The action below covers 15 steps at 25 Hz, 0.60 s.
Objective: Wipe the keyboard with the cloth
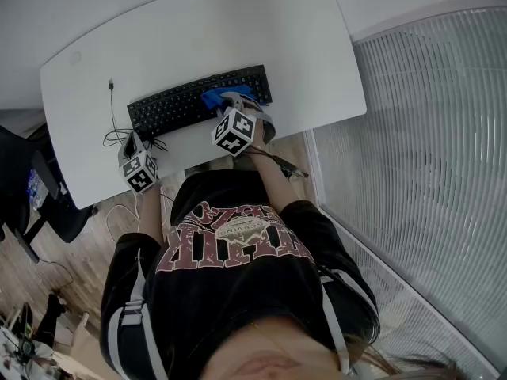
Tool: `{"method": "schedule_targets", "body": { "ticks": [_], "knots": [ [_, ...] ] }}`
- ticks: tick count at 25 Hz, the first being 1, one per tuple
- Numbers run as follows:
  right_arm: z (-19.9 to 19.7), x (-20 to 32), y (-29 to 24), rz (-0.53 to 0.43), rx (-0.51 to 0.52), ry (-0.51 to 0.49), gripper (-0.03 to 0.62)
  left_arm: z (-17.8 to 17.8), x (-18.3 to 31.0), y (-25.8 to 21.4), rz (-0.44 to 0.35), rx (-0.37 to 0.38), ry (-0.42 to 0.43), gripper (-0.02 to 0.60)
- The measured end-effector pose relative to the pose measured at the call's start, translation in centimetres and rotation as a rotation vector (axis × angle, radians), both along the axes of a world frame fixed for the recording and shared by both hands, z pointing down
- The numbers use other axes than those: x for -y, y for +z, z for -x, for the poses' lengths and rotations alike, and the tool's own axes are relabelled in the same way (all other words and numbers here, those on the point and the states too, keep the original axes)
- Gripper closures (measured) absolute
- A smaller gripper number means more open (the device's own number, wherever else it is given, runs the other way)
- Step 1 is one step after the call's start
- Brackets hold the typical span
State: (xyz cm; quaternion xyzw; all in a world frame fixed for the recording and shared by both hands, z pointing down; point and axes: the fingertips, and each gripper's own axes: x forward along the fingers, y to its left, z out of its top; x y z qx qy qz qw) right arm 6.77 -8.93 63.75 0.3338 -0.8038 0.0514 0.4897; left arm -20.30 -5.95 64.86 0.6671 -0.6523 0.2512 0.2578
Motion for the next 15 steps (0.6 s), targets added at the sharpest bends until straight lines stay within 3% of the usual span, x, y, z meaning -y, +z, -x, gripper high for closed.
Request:
{"method": "schedule_targets", "body": {
  "ticks": [15],
  "knots": [
    [-4.5,0.2,0.3,0.004,-0.025,0.068,0.530,-0.1,0.0,-0.1,-0.009,0.005,-0.026,0.552]
  ]
}}
